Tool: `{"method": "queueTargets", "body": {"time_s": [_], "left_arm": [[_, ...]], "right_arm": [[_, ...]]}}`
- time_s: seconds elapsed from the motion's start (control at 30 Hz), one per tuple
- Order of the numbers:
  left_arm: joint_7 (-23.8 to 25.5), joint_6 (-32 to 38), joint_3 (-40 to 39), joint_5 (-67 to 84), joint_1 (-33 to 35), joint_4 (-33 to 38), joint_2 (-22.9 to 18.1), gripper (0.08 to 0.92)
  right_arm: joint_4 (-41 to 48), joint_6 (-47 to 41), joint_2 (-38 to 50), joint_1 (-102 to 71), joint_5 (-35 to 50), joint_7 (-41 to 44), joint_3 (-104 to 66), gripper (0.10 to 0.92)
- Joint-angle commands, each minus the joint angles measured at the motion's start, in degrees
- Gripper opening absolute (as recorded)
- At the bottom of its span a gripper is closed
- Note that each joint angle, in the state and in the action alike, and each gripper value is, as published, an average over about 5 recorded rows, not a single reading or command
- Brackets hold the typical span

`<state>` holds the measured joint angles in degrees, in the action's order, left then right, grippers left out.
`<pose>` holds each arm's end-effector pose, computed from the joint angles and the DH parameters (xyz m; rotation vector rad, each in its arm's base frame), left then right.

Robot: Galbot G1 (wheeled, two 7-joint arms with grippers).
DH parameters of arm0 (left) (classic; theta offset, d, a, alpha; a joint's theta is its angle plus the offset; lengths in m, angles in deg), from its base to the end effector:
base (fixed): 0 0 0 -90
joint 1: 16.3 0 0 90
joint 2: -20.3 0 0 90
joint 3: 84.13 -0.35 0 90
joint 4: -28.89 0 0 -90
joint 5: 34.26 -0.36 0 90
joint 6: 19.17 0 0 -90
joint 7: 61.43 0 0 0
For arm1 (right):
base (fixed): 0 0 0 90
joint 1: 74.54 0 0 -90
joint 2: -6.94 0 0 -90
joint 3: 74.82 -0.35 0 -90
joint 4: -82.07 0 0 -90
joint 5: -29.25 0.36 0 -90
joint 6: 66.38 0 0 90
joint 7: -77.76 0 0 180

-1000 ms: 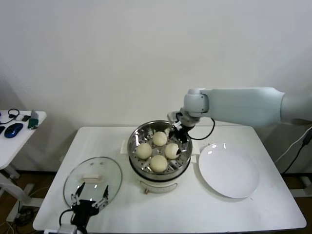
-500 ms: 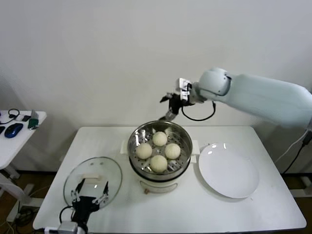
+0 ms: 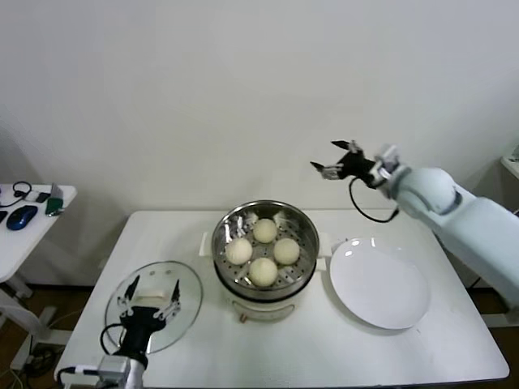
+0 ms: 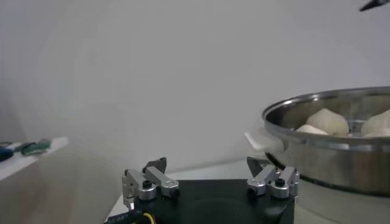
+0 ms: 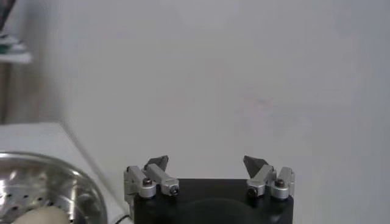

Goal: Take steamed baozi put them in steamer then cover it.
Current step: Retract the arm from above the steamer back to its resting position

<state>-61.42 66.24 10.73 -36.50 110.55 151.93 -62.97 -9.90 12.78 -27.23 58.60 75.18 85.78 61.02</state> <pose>0.1509 0.0434 -0.3001 0.0123 -2.9877 -0.2758 0.4586 -0.1344 -0.1228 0.8090 -2.9053 0.5514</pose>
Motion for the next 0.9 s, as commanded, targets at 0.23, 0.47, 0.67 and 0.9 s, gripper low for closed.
{"method": "queueTargets", "body": {"time_s": [0.23,0.47,0.67,0.9], "left_arm": [[-1.9,7.1,0.5,-7.0,-1.5,-2.0,0.9,0.823],[-3.8,8.9,1.3,-12.1,0.9,-0.9,1.8,0.823],[-15.4,11.4,4.0,-34.8,2.7,-1.2,4.3,0.823],[-20.8,16.1,7.1,-60.6,4.3,-9.8,3.9,0.823]], "right_arm": [[-8.8,28.3,-16.8,-75.0,-8.5,4.6,-58.0,0.823],[-6.6,38.5,-25.2,-78.4,-9.8,4.8,-54.3,0.823],[-7.2,40.6,-28.2,-79.1,-11.2,3.1,-53.2,0.823],[-4.1,40.0,-28.7,-78.8,-14.3,-0.7,-51.9,0.823]]}}
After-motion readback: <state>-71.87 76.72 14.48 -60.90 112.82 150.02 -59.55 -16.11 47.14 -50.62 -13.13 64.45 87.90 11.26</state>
